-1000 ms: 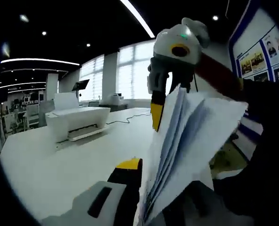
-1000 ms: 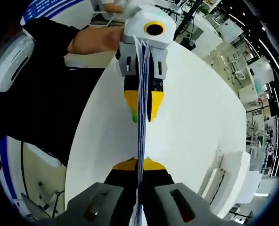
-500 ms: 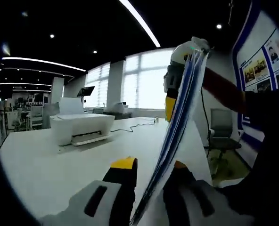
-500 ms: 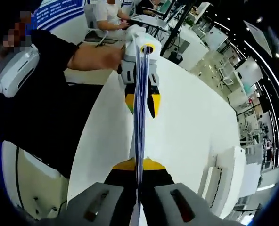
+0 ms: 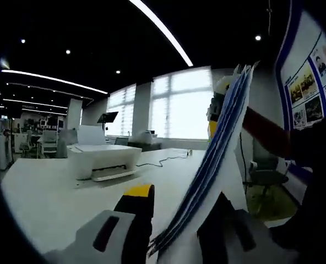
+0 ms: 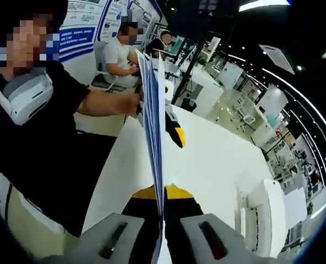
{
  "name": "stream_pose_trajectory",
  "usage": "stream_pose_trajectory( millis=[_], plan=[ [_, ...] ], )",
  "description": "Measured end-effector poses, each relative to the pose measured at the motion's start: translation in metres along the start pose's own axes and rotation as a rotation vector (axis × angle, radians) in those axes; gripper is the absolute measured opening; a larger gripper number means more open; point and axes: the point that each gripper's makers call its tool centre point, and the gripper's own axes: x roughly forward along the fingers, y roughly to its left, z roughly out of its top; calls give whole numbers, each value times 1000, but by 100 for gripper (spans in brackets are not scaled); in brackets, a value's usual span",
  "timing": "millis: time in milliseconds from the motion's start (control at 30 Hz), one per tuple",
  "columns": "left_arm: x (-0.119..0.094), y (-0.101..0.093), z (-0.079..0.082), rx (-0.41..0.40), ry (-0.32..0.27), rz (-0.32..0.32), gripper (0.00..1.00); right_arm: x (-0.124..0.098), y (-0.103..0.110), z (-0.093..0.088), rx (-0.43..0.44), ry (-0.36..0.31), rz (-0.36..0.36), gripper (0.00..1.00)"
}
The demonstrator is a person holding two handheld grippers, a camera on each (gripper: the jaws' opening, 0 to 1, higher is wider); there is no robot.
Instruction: Organize the stack of printing papers by aligning and flattening the scattered papers on the table
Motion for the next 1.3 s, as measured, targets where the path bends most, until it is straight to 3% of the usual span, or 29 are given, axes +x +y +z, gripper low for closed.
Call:
stream_pose_trajectory(
  millis=[233,400,700,867,967,1100,1300],
  plan=[
    [-11,9,20,-93,-122,-7,38,-11,2,12,64,-202,-44,0],
    [-10,7,22,-77,-124,-19,38,-14,3,8,112,-280,-59,0],
    [0,-2,19,-78,-123,-69,39,-28,-1,15,210,-504,-83,0],
    [0,-13,31,-36,-171,-109,37,-28,2,14,252,-583,-90,0],
    [-1,-19,36,-21,-191,-139,34,-32,1,15,321,-659,-95,0],
    [0,-20,37,-13,-200,-147,31,-34,4,11,365,-723,-89,0],
    [8,-18,40,-8,-215,-167,34,-34,8,8,399,-826,-62,0]
  ],
)
